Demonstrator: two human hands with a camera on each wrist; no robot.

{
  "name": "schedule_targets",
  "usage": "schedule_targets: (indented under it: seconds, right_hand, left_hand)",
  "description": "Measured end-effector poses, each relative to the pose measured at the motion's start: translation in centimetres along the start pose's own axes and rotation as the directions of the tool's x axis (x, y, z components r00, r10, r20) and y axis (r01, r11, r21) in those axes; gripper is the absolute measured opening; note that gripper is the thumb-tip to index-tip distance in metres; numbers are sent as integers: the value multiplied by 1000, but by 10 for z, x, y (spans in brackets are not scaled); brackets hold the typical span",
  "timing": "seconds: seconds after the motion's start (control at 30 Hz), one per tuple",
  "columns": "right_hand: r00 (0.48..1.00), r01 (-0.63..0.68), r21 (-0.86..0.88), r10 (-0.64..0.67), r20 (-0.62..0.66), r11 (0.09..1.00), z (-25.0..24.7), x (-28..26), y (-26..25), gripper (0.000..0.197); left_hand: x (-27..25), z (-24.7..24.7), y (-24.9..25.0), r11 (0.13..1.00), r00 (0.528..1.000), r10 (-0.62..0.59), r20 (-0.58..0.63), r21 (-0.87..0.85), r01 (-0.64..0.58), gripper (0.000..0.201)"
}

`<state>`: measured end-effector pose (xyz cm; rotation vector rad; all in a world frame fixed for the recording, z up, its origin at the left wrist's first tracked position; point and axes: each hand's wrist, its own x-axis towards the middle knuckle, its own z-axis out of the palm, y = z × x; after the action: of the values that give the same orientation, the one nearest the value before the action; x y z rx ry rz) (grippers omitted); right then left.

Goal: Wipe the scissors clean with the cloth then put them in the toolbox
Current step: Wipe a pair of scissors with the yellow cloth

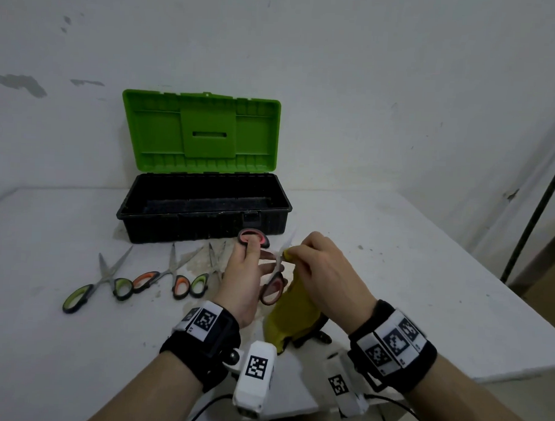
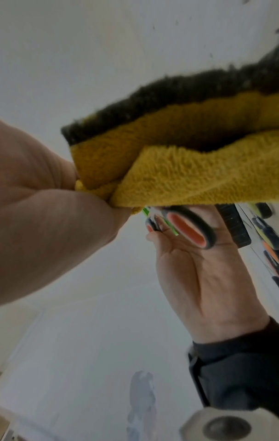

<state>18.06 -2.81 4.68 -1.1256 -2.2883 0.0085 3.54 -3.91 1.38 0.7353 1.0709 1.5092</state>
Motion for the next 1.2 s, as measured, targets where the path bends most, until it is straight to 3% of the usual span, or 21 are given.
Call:
schedule_targets:
  seconds: [0.2,0.43,0.57,0.7,0.87,1.07,1.2]
  right_hand:
    - [998,66,-10,-66,1,998,6,-1,-13,19]
    - [973,102,-45,-90,215,994,2,-8,-16,20]
    - [997,39,-26,-38,63,999,5,-3,-12,19]
    - [988,121,-12,-120,100,993,9,-13,-19,18]
    - [989,138,6,-138,45,990,6,-14,-19,22]
    - [997,-26,-6,26,-74,1000,-5,0,-2,23]
    - [992,128,16,-128,-17,992,-1,-5,-14,21]
  left_hand:
    - [3,8,-5,996,998,14,-59,94,-8,31]
    - [4,3,-6,995,997,25,-76,93,-18,36]
    - [0,9,-5,998,997,5,-73,61,0,37]
    - [2,7,1,999,996,43,-78,21,-42,34]
    - [1,7,1,998,998,2,-65,-54,-6,32]
    - [4,7,7,998,992,10,-123,-57,-17,32]
    - [3,8,9,998,993,44,-113,-41,-48,31]
